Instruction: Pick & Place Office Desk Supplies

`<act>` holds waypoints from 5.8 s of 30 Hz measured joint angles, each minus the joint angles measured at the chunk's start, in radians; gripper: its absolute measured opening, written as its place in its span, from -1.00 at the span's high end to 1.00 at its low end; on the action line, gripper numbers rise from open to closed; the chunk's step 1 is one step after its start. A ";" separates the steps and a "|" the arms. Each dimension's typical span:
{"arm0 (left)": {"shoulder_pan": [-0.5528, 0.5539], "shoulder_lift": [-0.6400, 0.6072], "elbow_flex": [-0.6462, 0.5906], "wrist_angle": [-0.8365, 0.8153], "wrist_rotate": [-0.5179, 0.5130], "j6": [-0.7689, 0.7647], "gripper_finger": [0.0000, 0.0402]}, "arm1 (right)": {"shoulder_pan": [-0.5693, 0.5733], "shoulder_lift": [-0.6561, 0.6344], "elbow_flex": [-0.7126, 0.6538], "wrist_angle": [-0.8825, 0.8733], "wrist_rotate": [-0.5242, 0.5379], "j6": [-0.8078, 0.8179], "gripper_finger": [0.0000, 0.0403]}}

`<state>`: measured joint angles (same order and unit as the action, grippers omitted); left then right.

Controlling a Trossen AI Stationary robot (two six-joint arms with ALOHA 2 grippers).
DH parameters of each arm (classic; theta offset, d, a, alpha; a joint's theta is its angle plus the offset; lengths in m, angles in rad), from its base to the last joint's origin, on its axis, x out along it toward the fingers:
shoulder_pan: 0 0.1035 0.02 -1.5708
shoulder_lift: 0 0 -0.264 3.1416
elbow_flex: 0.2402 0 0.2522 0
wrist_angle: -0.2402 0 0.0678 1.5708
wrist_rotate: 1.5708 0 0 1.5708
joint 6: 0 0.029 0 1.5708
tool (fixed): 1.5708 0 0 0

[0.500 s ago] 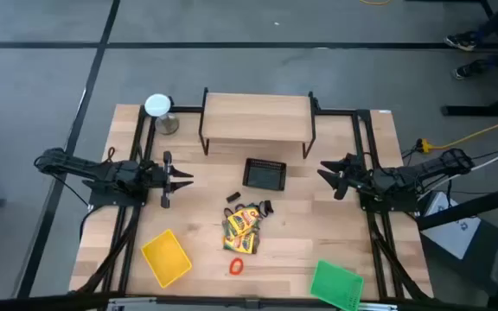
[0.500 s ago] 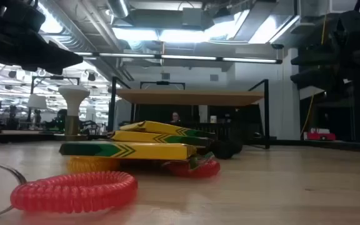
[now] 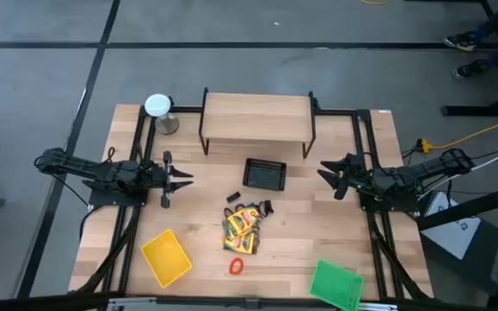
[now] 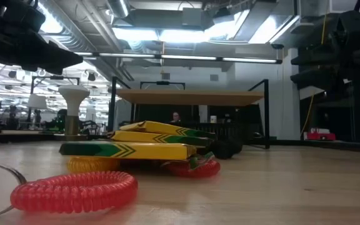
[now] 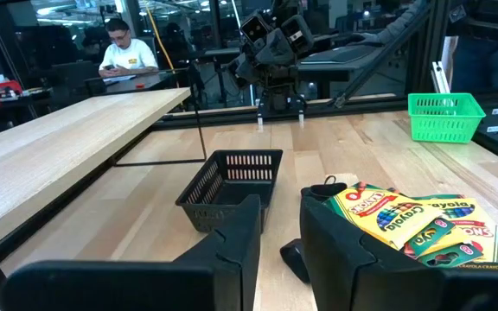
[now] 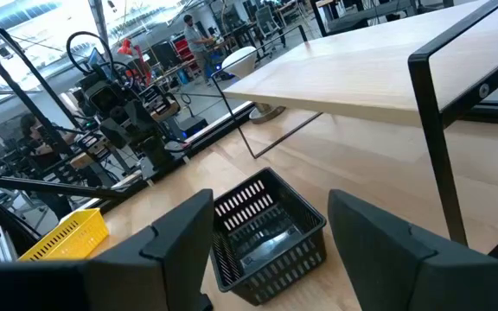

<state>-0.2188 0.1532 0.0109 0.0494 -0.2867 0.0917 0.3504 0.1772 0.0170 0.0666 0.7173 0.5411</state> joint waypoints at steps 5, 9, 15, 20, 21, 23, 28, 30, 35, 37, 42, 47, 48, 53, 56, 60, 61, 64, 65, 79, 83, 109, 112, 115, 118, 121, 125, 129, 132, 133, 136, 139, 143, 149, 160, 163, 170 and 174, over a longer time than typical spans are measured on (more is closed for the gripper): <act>0.000 0.000 0.000 0.000 0.000 0.000 0.59 | 0.000 0.000 0.000 0.000 0.000 0.000 -0.15; 0.000 0.000 0.000 0.000 0.000 0.000 0.59 | 0.000 0.000 0.000 0.000 0.000 0.000 -0.15; 0.000 0.000 0.000 0.000 0.000 0.000 0.59 | 0.000 0.000 0.000 0.000 0.000 0.000 -0.15; 0.000 0.000 0.000 0.000 0.000 0.000 0.59 | 0.000 0.000 0.000 0.000 0.000 0.000 -0.15; 0.000 0.000 0.000 0.000 0.000 0.000 0.59 | 0.000 0.000 0.000 0.000 0.000 0.000 -0.15; 0.000 0.000 0.000 0.000 0.000 0.000 0.59 | 0.000 0.000 0.000 0.000 0.000 0.000 -0.15; 0.000 0.000 0.000 0.000 0.000 0.000 0.59 | 0.000 0.000 0.000 0.000 0.000 0.000 -0.15; 0.000 0.000 0.000 0.000 0.000 0.000 0.59 | 0.000 0.000 0.000 0.000 0.000 0.000 -0.15; 0.000 0.000 0.000 0.000 0.000 0.000 0.59 | 0.000 0.000 0.000 0.000 0.000 0.000 -0.15; 0.000 0.000 0.000 0.000 0.000 0.000 0.59 | 0.000 0.000 0.000 0.000 0.000 0.000 -0.15; 0.000 0.000 0.000 0.000 0.000 0.000 0.59 | 0.000 0.000 0.000 0.000 0.000 0.000 -0.15; 0.000 0.000 0.000 0.000 0.000 0.000 0.59 | -0.002 0.000 0.000 0.005 0.020 -0.016 -0.15; 0.000 0.000 0.000 0.000 0.000 0.000 0.59 | -0.003 0.000 0.000 0.004 0.042 -0.028 -0.15; 0.000 0.000 0.000 0.000 0.000 0.000 0.59 | -0.003 0.000 0.000 0.005 0.190 0.063 -0.15; 0.000 0.000 0.000 0.000 0.000 0.000 0.59 | -0.003 0.000 0.000 0.007 0.214 0.162 -0.15; 0.000 0.000 0.000 0.001 0.000 0.000 0.59 | -0.003 0.000 0.000 0.007 0.176 0.242 -0.15; 0.000 0.000 0.000 0.001 0.000 0.000 0.59 | -0.003 0.000 0.000 0.008 0.182 0.255 -0.15; 0.000 0.000 0.000 0.001 0.000 0.000 0.59 | -0.003 0.000 0.000 0.008 0.219 0.312 -0.15; 0.000 0.000 0.000 0.001 0.000 0.000 0.59 | -0.003 0.000 0.000 0.008 0.230 0.335 -0.15; 0.001 0.000 0.000 0.121 -0.062 -0.039 0.59 | -0.003 0.000 0.000 0.008 0.240 0.610 -0.15; 0.001 0.000 0.000 0.230 -0.077 -0.143 0.59 | -0.003 0.000 0.000 0.011 0.267 0.684 -0.15; 0.001 0.047 0.112 0.741 -0.119 -0.744 0.59 | -0.014 0.000 0.000 0.574 -0.037 0.384 -0.15; 0.001 0.109 0.187 0.670 -0.143 -0.701 0.58 | -0.016 0.012 0.032 0.643 -0.073 0.322 -0.15; 0.001 0.191 0.288 0.503 -0.169 -0.683 0.52 | -0.016 0.045 0.116 0.654 -0.104 0.203 -0.15; 0.001 0.289 0.410 0.306 -0.199 -0.666 0.41 | -0.016 0.098 0.222 0.651 -0.128 0.045 -0.15; 0.001 0.394 0.537 0.181 -0.229 -0.611 0.31 | -0.016 0.170 0.339 0.654 -0.154 -0.130 -0.15; 0.001 0.529 0.693 0.088 -0.243 -0.503 0.22 | -0.016 0.282 0.490 0.620 -0.158 -0.386 -0.15; 0.001 0.639 0.852 -0.119 -0.259 -0.417 0.20 | -0.016 0.391 0.628 0.505 -0.079 -0.502 -0.15; 0.001 0.706 0.974 -0.316 -0.262 -0.380 0.21 | -0.016 0.456 0.734 0.384 -0.009 -0.552 -0.15; 0.001 0.727 1.017 -0.384 -0.263 -0.374 0.21 | -0.016 0.477 0.772 0.337 0.023 -0.568 -0.15; 0.001 0.800 1.132 -0.607 -0.266 -0.341 0.21 | -0.015 0.553 0.892 0.152 0.167 -0.610 -0.15; -0.004 0.890 1.224 -0.787 -0.281 -0.262 0.20 | -0.015 0.637 1.005 -0.051 0.281 -0.612 -0.15; -0.035 1.010 1.292 -0.854 -0.282 -0.099 0.19 | -0.016 0.704 1.098 -0.154 0.304 -0.603 -0.15; -0.128 1.194 1.297 -0.921 -0.241 0.098 0.18 | -0.015 0.710 1.158 -0.154 0.304 -0.578 -0.15; -0.254 1.461 1.297 -0.783 -0.202 -0.019 0.14 | -0.008 0.698 1.257 -0.153 0.151 -0.635 -0.15; -0.288 1.509 1.297 -0.743 -0.190 -0.077 0.14 | -0.007 0.698 1.284 -0.153 0.088 -0.639 -0.15; -0.348 1.596 1.297 -0.730 -0.207 -0.133 0.15 | -0.007 0.702 1.306 -0.155 0.024 -0.600 -0.15; -0.378 1.643 1.297 -0.733 -0.199 -0.146 0.15 | -0.007 0.718 1.306 -0.157 0.023 -0.597 -0.15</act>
<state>-0.5970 1.7957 1.3083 -0.6834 -0.4858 -0.0538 0.3435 0.8952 1.3228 -0.0909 0.7403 -0.0556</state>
